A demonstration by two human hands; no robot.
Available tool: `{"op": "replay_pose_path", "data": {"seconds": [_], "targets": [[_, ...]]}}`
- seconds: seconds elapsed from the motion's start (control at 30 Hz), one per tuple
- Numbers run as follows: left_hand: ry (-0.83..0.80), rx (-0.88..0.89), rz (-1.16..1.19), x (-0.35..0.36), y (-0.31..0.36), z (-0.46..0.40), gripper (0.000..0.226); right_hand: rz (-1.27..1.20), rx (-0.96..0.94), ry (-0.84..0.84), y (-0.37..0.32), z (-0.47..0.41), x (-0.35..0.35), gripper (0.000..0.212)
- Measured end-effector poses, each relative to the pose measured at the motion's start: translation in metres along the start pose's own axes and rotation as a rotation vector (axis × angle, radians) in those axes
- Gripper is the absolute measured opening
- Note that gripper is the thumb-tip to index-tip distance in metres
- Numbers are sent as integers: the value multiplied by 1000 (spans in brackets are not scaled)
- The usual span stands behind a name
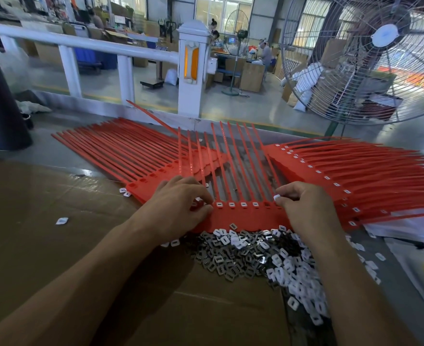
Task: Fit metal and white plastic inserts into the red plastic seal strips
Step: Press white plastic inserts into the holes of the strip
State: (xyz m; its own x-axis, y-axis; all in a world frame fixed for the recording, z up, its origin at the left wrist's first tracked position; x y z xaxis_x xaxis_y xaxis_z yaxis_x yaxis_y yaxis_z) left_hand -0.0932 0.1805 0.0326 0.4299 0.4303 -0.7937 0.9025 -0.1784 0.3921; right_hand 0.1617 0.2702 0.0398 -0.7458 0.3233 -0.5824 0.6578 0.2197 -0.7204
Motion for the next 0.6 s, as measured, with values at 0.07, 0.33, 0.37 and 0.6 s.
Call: {"op": "replay_pose_path", "data": {"seconds": [0.07,0.33,0.37,0.6], "targets": [[-3,-4,3,0,0,0,26,23,-14,-27,-1,2,5,9],[-6,-12,12,-1,2,0,25,80,-28,-37,-7,4,13,11],[-9,-16,13,-1,2,0,25,87,-27,-38,-7,4,13,11],[-19,-26,8,-1,2,0,24,94,-38,-46,-10,7,14,14]]}}
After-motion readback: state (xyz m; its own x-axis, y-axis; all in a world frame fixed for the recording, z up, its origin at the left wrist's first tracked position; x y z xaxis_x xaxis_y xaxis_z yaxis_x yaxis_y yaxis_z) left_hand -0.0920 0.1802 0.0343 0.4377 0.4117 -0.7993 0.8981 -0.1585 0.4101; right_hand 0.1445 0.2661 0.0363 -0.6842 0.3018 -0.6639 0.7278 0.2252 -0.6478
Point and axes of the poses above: each hand's wrist, its own z-axis away from the middle knuckle, its own x-axis out of the palm, y = z × x, the point moved 6 cm from there along -z, towards the middle knuckle, and after that the axes turned 13 degrees about y, right-handed, at the moved point
